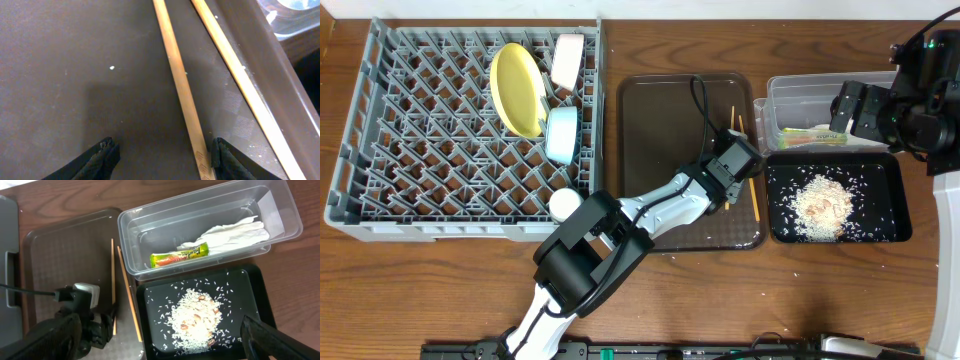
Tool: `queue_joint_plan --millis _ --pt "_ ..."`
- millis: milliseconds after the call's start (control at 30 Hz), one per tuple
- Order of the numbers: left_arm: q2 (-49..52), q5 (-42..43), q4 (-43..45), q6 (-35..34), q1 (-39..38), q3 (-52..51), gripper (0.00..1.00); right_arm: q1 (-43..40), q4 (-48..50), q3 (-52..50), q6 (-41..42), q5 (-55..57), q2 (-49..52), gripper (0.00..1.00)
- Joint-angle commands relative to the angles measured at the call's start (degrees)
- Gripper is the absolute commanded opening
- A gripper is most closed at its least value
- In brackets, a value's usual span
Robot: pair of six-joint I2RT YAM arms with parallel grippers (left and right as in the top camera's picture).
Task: Sort waste into correct bins and load items into the dishwasher
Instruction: 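Move the left gripper to the brown tray and grasp one chopstick, then lift the chopstick and carry it left into the rack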
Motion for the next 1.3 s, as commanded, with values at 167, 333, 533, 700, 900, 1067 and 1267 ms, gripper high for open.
queue_joint_plan --millis 167,333,533,700,900,1067,1267 --pt "1.2 -6.3 -0.6 0.4 -0.2 0.2 0.29 -0.1 0.0 0.0 0.0 0.3 0.0 0.99" --pt "1.2 -8.1 -0.7 0.8 -1.0 0.2 0.25 -0.1 0.0 0.0 0.0 0.3 0.0 0.99" --pt "1.2 -8.3 -1.0 2.1 -1.4 0.2 0.19 -0.1 0.0 0.0 0.0 0.3 0.0 0.99" --pt "1.2 -7.4 -1.6 2.0 -1.4 0.2 0.19 -0.1 0.0 0.0 0.0 0.3 0.0 0.99" --pt "1.3 -6.0 -2.6 1.8 -1.4 -0.3 0.26 -0.1 0.0 0.0 0.0 0.3 0.0 0.99" --pt "2.3 -6.0 -2.6 0.7 -1.4 -0.3 0.23 -0.1 0.0 0.0 0.0 0.3 0.0 0.99" --pt "2.2 -6.1 -4.9 0.8 -1.2 1.2 0.08 -0.1 0.0 0.0 0.0 0.3 0.0 0.99"
